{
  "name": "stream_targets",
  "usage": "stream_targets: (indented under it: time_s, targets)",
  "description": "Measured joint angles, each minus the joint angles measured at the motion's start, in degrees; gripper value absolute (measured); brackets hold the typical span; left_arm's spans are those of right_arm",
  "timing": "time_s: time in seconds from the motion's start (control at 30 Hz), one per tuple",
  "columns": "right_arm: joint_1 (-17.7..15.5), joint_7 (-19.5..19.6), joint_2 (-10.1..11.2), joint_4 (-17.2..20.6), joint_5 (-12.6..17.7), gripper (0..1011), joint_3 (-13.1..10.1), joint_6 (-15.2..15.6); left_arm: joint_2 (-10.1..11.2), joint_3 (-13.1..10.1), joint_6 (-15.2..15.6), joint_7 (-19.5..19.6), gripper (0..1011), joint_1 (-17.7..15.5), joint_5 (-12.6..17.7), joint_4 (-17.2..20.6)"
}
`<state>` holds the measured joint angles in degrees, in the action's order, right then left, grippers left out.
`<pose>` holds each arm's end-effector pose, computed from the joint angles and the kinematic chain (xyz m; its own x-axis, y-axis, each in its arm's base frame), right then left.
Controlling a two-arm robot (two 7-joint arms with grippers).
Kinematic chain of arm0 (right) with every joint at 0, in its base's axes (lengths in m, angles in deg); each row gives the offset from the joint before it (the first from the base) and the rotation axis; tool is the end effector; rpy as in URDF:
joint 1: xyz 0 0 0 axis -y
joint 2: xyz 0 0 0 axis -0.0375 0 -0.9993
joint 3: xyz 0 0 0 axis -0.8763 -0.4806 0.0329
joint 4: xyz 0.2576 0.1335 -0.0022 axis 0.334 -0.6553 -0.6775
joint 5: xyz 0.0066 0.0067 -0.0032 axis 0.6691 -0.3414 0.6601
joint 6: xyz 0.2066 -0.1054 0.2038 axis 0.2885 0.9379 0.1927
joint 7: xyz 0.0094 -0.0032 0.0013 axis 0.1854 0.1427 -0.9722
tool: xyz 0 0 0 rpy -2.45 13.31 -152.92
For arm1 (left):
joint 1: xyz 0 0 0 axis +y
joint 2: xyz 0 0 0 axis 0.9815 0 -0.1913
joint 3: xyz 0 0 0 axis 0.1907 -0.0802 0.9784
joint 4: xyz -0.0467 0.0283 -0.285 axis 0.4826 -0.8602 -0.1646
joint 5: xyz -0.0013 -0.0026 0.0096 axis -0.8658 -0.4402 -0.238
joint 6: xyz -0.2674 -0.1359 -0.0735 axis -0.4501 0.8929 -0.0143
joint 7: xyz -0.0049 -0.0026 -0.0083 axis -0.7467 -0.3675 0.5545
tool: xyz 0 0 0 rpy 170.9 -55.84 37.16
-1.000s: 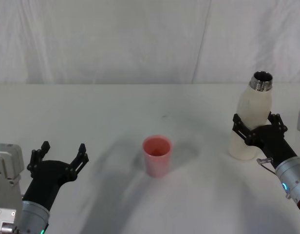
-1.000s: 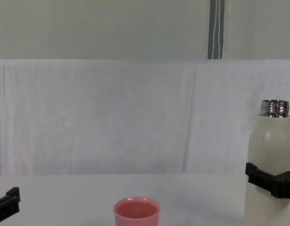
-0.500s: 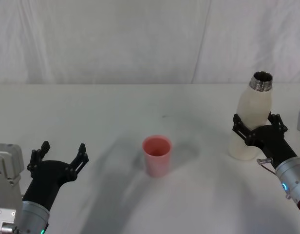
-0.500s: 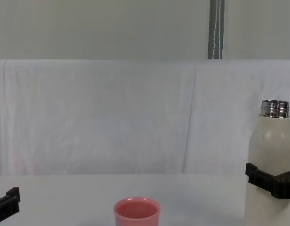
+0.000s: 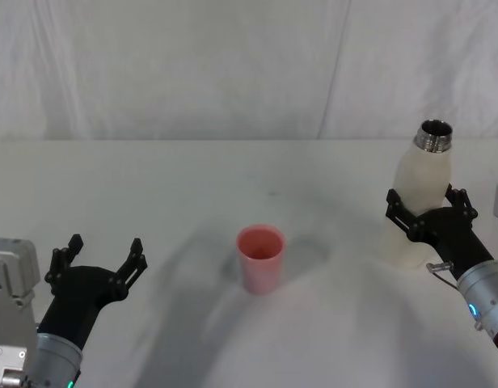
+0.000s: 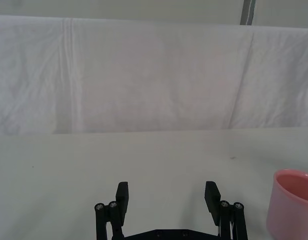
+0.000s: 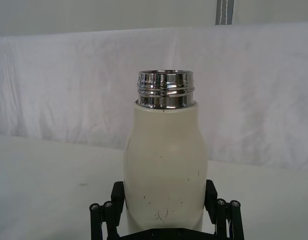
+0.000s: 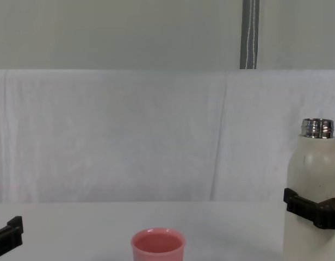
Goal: Grasp the thermos with one hand and pour water into the cup lid.
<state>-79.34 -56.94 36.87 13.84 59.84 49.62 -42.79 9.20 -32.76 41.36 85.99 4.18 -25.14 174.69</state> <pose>0.3686 -0.0059 -0.3040 0.3164 -0.9486 0.0028 0.9433 0.3149 0.1052 0.2530 0.0375 -0.2853 0.1244 0.9917 -0.0327 -0.9921 0.1239 -0.0177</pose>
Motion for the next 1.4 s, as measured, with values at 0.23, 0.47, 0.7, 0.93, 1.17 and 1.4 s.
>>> stream_targets:
  time_s: [0.23,0.47,0.7,0.93,1.17,1.4]
  targets:
    - [0.00,0.00,0.00,0.02,-0.02,1000,0.00,0.00,0.00,0.00,0.00,0.00,1001,0.00,0.00,0.00]
    - [0.00,0.00,0.00,0.06,-0.04,1000,0.00,0.00,0.00,0.00,0.00,0.00,1001,0.00,0.00,0.00]
    - [-0.52,0.02,0.06,0.66,0.01,1000,-0.04,0.00,0.00,0.00,0.00,0.00,1001,0.00,0.00,0.00]
    - [-0.98,0.15,0.19,1.35,0.16,1000,-0.13,0.10,0.00,0.00,0.00,0.00,1001,0.00,0.00,0.00]
    - [-1.56,0.26,0.28,2.10,0.25,1000,-0.18,0.27,0.00,0.00,0.00,0.00,1001,0.00,0.00,0.00]
    - [-2.14,0.49,0.35,2.72,0.25,1000,-0.19,0.39,0.00,0.00,0.00,0.00,1001,0.00,0.00,0.00]
